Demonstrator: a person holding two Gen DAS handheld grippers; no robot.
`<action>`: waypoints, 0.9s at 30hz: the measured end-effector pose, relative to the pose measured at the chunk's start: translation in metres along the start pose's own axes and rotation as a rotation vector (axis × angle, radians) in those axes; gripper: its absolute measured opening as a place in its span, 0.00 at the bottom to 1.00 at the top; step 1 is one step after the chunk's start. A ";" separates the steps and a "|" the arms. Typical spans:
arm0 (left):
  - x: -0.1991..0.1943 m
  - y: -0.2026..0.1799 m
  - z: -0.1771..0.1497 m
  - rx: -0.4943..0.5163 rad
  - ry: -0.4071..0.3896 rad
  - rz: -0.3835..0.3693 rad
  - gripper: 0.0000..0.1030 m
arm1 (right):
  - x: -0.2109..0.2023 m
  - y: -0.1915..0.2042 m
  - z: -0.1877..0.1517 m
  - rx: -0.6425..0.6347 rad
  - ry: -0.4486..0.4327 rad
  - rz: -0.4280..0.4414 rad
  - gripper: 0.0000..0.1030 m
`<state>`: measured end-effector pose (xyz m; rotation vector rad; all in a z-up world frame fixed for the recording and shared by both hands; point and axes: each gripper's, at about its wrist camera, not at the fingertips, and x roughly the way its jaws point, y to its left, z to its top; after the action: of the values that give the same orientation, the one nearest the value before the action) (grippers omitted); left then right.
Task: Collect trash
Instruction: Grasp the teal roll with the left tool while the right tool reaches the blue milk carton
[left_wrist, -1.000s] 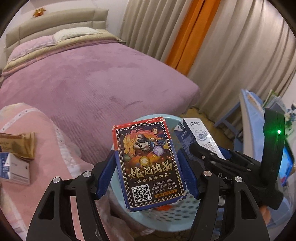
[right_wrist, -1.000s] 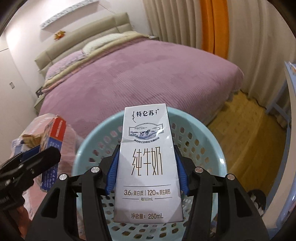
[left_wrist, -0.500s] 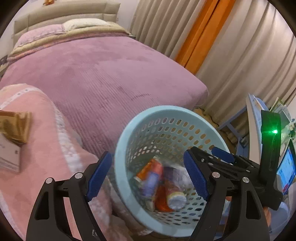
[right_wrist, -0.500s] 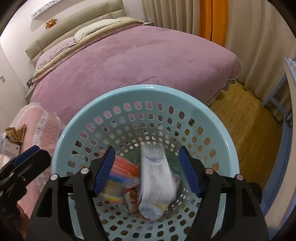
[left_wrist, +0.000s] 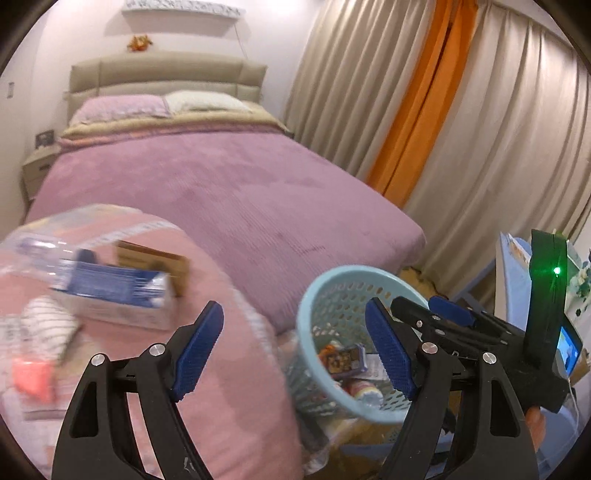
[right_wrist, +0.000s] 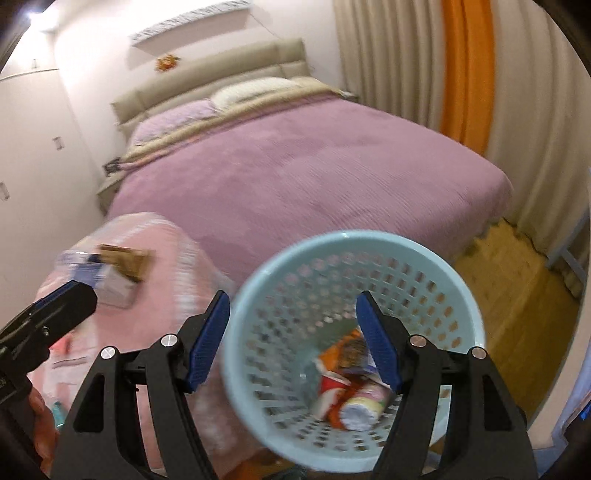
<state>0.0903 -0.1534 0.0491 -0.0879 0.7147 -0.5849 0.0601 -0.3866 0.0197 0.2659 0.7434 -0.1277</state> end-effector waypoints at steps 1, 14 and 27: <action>-0.011 0.004 0.001 -0.001 -0.014 0.009 0.74 | -0.004 0.007 0.001 -0.009 -0.011 0.017 0.65; -0.114 0.094 -0.041 -0.080 -0.114 0.194 0.74 | -0.029 0.120 -0.023 -0.173 -0.092 0.179 0.65; -0.130 0.143 -0.141 -0.085 0.070 0.262 0.74 | 0.010 0.192 -0.034 -0.282 -0.068 0.257 0.65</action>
<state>-0.0101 0.0522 -0.0194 -0.0513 0.8040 -0.3081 0.0853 -0.1931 0.0256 0.0863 0.6451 0.2097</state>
